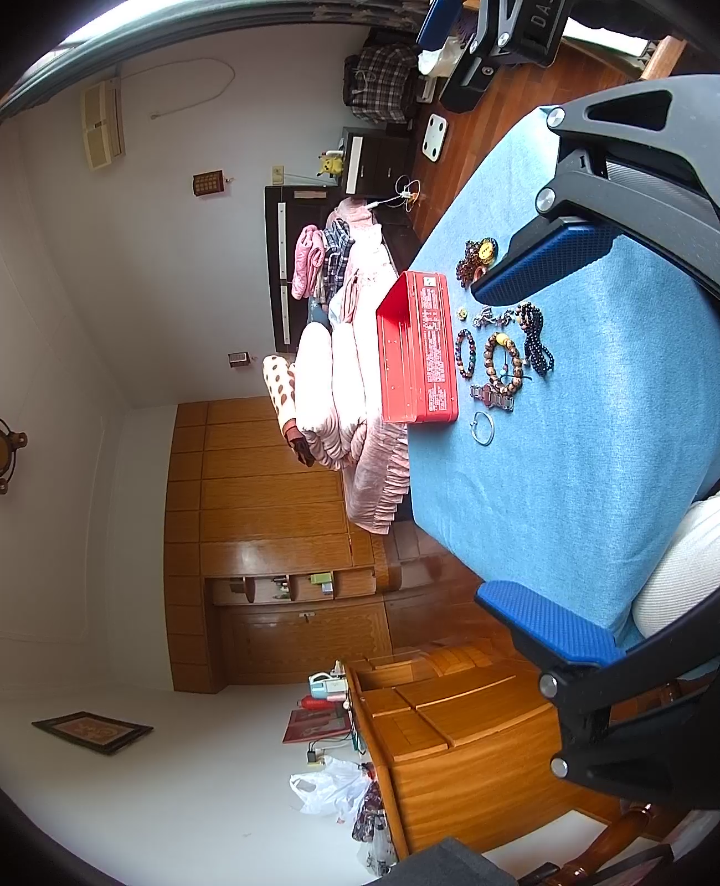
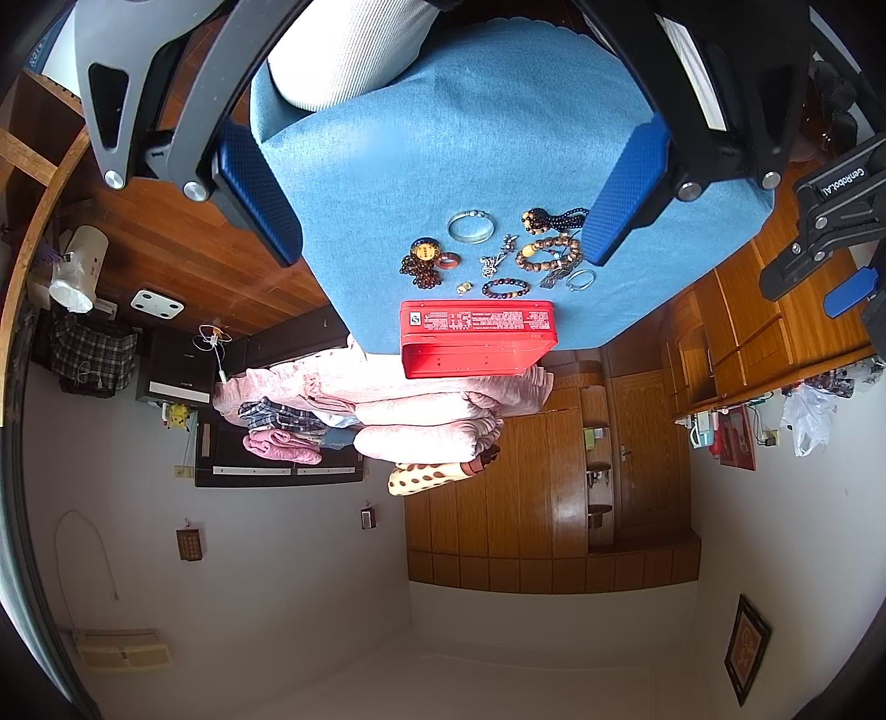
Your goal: Organize jewelry
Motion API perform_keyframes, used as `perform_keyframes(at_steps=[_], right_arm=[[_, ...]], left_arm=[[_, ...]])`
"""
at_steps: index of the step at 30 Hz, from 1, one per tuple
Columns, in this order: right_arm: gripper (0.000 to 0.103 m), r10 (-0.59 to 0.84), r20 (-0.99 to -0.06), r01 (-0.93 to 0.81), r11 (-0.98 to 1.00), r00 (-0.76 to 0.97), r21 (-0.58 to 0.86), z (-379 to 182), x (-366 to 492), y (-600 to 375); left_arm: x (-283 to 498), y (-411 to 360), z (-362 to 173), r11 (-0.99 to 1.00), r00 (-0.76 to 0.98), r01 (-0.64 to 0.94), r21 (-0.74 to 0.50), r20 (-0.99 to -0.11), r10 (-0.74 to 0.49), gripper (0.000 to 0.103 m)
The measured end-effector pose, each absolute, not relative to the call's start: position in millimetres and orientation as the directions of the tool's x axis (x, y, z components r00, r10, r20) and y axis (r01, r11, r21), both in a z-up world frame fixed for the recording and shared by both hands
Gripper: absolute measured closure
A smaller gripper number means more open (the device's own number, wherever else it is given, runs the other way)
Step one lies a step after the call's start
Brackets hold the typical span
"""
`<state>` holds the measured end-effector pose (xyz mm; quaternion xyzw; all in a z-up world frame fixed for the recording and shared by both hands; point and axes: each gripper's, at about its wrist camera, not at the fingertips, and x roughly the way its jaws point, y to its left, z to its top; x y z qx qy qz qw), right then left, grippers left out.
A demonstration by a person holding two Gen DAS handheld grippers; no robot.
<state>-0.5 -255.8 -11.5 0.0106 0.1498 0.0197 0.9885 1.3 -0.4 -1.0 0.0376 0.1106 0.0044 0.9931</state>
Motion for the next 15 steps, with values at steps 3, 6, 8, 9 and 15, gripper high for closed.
perform_keyframes(at_steps=[3,6,8,9,15], right_arm=[[0.005,0.042,-0.296,-0.036,0.999,0.954,0.027,-11.5,-0.5,-255.8],[0.005,0.042,-0.296,-0.036,0.999,0.954,0.027,-11.4,-0.5,-255.8],[0.005,0.042,-0.295,-0.036,0.999,0.954,0.027,-11.3,-0.6,-255.8],[0.005,0.042,-0.295,-0.036,0.999,0.954,0.027,-11.3,-0.7,-255.9],[0.005,0.042,-0.295,-0.036,0.999,0.955,0.027,-11.2,-0.9,-256.0]], left_arm=[[1.3,-0.5,-1.1,0.997,0.976,0.0,0.075,-0.219,0.017,0.006],[1.3,-0.5,-1.0,0.997,0.976,0.0,0.076,-0.219,0.016,0.006],[0.6,0.4,-0.2,0.997,0.976,0.0,0.075,-0.219,0.016,0.006],[0.6,0.3,-0.2,0.997,0.976,0.0,0.075,-0.219,0.016,0.006],[0.5,0.3,-0.3,0.997,0.976,0.0,0.075,-0.218,0.016,0.006]])
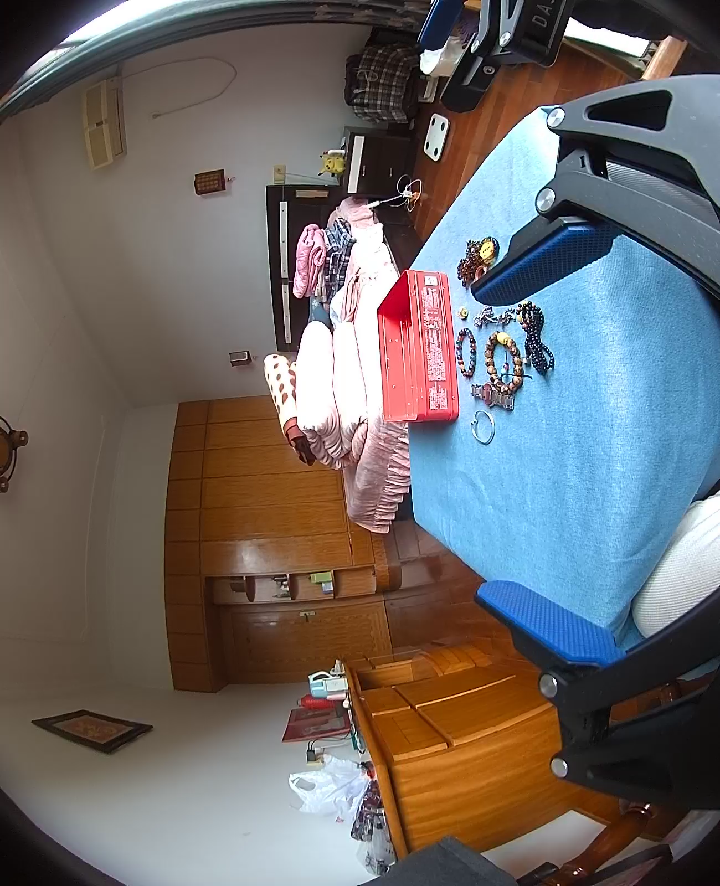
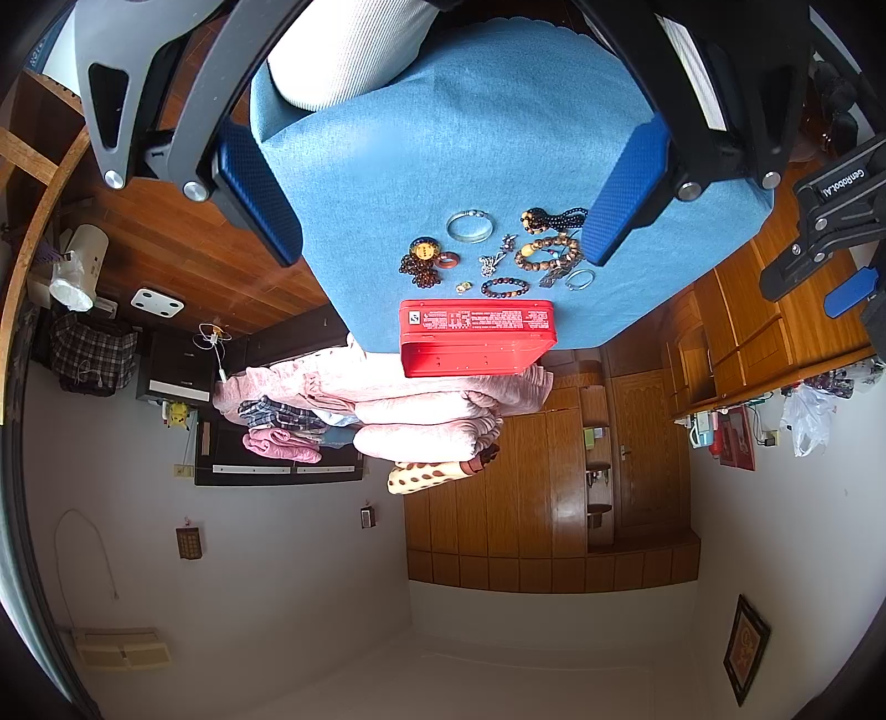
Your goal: Organize jewelry
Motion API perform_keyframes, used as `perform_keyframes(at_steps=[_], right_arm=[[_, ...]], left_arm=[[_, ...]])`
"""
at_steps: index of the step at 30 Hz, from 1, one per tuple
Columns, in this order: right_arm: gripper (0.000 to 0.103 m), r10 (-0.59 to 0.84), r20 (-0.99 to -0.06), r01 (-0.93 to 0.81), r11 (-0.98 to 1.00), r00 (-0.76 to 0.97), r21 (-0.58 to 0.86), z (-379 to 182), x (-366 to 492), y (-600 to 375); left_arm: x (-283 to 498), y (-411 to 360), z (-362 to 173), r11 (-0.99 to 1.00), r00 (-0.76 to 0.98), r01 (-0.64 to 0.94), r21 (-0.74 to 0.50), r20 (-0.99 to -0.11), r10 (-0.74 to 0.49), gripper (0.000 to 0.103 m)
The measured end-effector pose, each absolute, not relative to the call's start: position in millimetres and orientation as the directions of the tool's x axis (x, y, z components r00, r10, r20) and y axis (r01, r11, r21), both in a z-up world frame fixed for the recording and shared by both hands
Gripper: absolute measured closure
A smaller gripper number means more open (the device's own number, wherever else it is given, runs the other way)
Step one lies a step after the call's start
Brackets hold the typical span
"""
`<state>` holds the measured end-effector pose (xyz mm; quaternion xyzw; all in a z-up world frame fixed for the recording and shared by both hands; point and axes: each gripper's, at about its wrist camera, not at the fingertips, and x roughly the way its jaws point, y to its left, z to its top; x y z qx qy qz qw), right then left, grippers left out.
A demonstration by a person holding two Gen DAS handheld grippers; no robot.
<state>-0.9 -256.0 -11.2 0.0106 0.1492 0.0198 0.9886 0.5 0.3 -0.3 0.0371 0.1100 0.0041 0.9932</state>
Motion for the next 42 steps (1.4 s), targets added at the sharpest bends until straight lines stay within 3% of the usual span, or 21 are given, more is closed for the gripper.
perform_keyframes(at_steps=[35,42], right_arm=[[0.005,0.041,-0.295,-0.035,0.999,0.955,0.025,-3,2,-257],[0.005,0.031,-0.329,-0.026,0.999,0.944,0.019,-11,10,-252]], left_arm=[[0,2,1,0.997,0.975,-0.002,0.074,-0.221,0.019,0.006],[13,7,-6,0.997,0.963,-0.016,0.078,-0.265,0.037,0.006]])
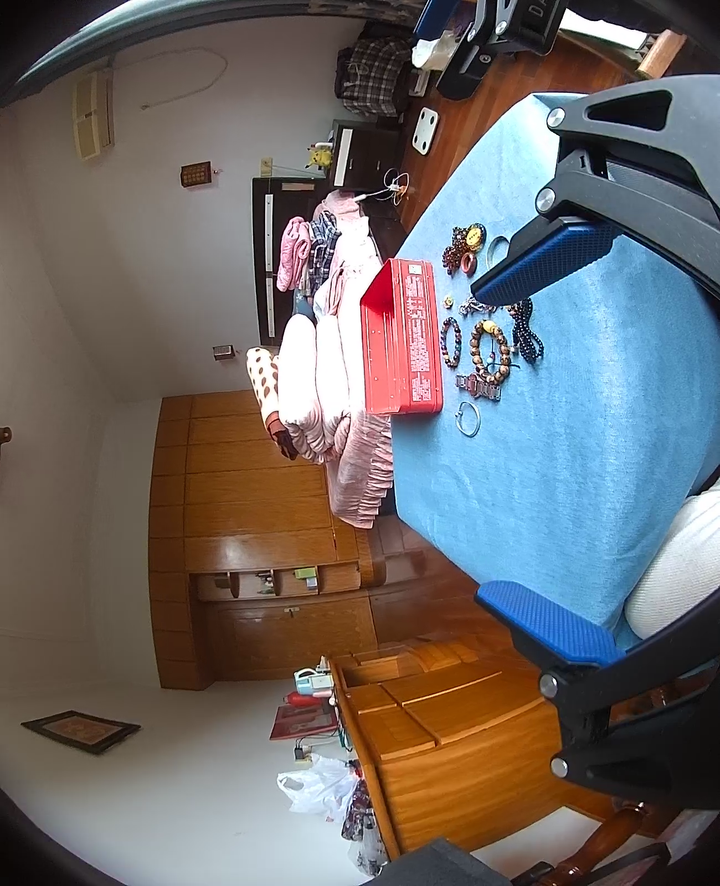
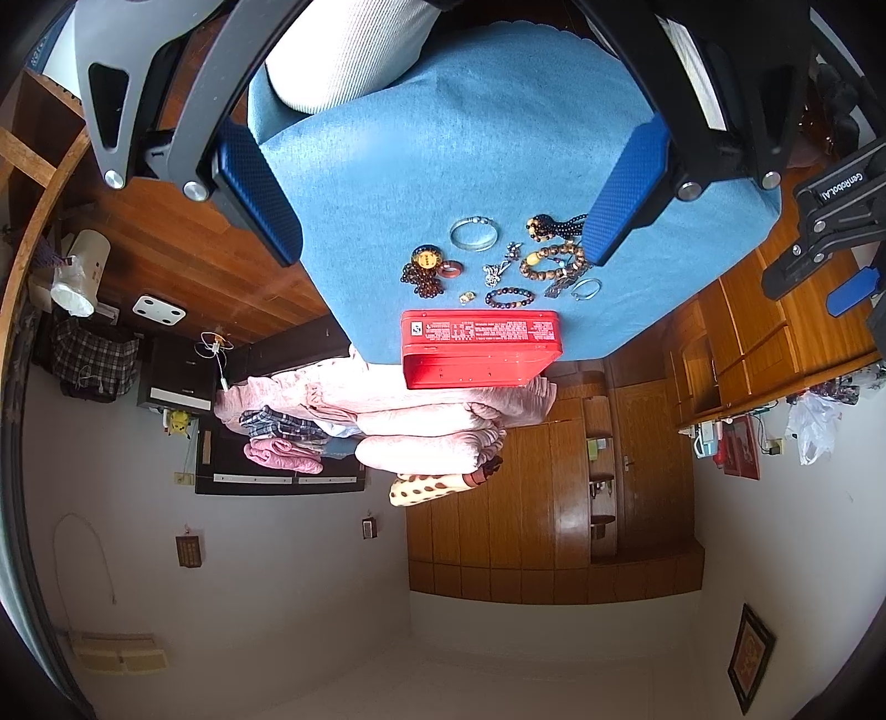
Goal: Organize jewelry
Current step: 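Move both tools forward toward the jewelry beside the red tin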
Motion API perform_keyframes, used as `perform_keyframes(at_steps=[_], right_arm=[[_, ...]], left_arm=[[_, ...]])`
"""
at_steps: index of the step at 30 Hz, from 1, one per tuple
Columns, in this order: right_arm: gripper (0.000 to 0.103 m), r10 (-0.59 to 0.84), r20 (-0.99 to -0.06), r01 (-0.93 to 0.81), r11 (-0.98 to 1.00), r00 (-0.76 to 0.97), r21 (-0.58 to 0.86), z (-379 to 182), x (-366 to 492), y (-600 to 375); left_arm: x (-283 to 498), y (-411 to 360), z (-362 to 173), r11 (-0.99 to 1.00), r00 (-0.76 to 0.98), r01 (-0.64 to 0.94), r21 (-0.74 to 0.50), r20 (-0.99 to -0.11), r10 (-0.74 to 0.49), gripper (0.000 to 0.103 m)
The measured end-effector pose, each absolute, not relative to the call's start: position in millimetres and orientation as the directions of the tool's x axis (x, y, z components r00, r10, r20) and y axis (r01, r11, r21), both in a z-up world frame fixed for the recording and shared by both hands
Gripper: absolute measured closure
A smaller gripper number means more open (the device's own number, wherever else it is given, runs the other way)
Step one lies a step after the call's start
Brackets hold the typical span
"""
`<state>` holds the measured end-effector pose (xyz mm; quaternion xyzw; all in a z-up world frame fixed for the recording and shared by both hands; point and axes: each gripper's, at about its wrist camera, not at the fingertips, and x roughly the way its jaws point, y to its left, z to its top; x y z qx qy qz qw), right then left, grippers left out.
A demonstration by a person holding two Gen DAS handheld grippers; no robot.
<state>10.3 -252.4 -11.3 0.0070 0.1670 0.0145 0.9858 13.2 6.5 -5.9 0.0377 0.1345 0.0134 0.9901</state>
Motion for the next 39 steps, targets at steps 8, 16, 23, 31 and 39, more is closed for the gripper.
perform_keyframes(at_steps=[8,16,23,31,39], right_arm=[[0.005,0.032,-0.389,-0.03,0.999,0.921,0.01,-26,30,-252],[0.005,0.039,-0.454,-0.032,0.999,0.89,0.024,-44,57,-254],[0.005,0.047,-0.507,-0.028,0.999,0.861,0.046,-57,90,-263],[0.005,0.056,-0.562,-0.027,0.998,0.826,0.061,-69,132,-269],[0.005,0.083,-0.615,-0.039,0.996,0.784,0.085,-76,180,-273]], left_arm=[[40,10,-24,0.997,0.937,-0.024,0.074,-0.345,0.048,0.006],[68,14,-39,0.998,0.906,-0.016,0.067,-0.421,0.043,0.006],[97,15,-49,0.998,0.882,-0.018,0.067,-0.468,0.048,0.006],[135,12,-57,0.997,0.857,-0.013,0.075,-0.512,0.049,0.006],[176,23,-66,0.998,0.828,-0.027,0.065,-0.558,0.059,0.006]])
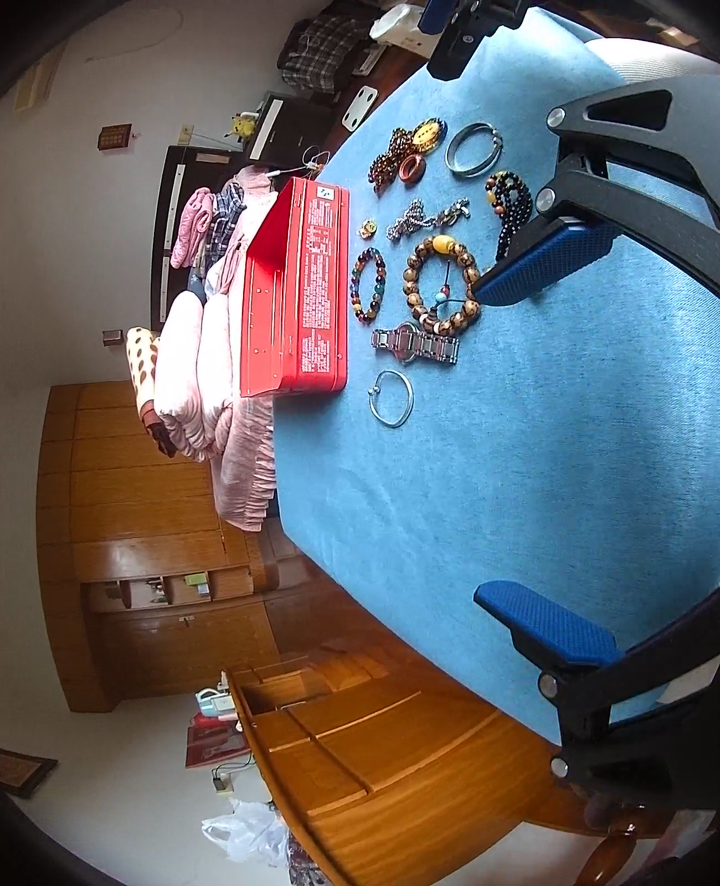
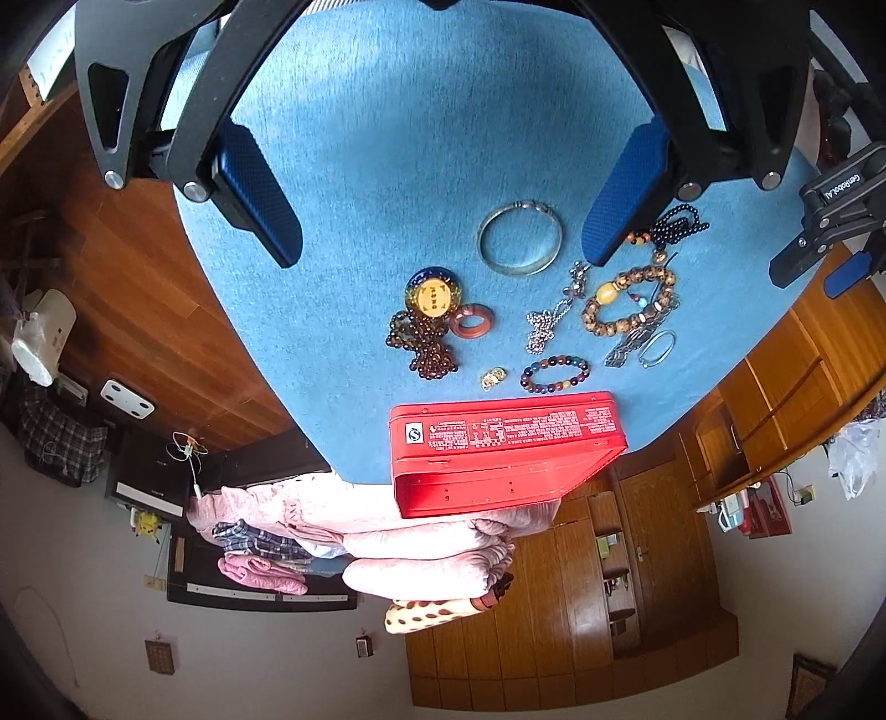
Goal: Organize jewelry
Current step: 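Move both tools forward toward the jewelry beside the red tin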
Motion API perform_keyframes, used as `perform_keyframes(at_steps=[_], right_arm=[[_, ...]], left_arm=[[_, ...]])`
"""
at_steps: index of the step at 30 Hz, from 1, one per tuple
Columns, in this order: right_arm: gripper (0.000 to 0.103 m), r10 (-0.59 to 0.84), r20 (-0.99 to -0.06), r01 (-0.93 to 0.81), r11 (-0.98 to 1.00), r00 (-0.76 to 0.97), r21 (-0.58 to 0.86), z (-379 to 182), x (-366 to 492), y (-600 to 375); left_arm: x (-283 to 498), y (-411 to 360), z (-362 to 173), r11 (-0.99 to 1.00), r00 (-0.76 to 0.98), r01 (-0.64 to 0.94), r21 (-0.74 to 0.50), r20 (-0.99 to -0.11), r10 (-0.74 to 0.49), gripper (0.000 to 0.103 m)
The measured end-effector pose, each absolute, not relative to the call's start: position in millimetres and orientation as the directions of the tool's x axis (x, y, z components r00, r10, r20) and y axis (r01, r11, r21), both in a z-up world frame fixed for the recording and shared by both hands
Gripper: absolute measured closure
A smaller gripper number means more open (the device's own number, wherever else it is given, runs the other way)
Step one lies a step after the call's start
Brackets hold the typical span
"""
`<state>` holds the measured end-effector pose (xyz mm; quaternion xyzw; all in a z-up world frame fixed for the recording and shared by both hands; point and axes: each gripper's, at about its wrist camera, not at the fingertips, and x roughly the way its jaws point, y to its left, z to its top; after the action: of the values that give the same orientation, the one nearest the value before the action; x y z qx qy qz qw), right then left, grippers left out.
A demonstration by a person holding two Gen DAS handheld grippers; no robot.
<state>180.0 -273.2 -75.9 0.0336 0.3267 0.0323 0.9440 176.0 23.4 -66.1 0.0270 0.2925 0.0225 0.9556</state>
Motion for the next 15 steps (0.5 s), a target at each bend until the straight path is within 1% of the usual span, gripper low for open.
perform_keyframes(at_steps=[4,10,15], right_arm=[[0.005,0.092,-0.636,-0.041,0.995,0.767,0.094,-79,203,-275],[0.005,0.118,-0.666,-0.055,0.992,0.737,0.115,-84,237,-275],[0.005,0.135,-0.689,-0.056,0.989,0.713,0.137,-87,263,-281]], left_arm=[[197,30,-73,0.997,0.807,-0.032,0.064,-0.586,0.064,0.006],[226,42,-80,0.999,0.765,-0.039,0.022,-0.642,0.044,0.006],[250,43,-81,0.999,0.749,-0.041,0.016,-0.661,0.042,0.006]])
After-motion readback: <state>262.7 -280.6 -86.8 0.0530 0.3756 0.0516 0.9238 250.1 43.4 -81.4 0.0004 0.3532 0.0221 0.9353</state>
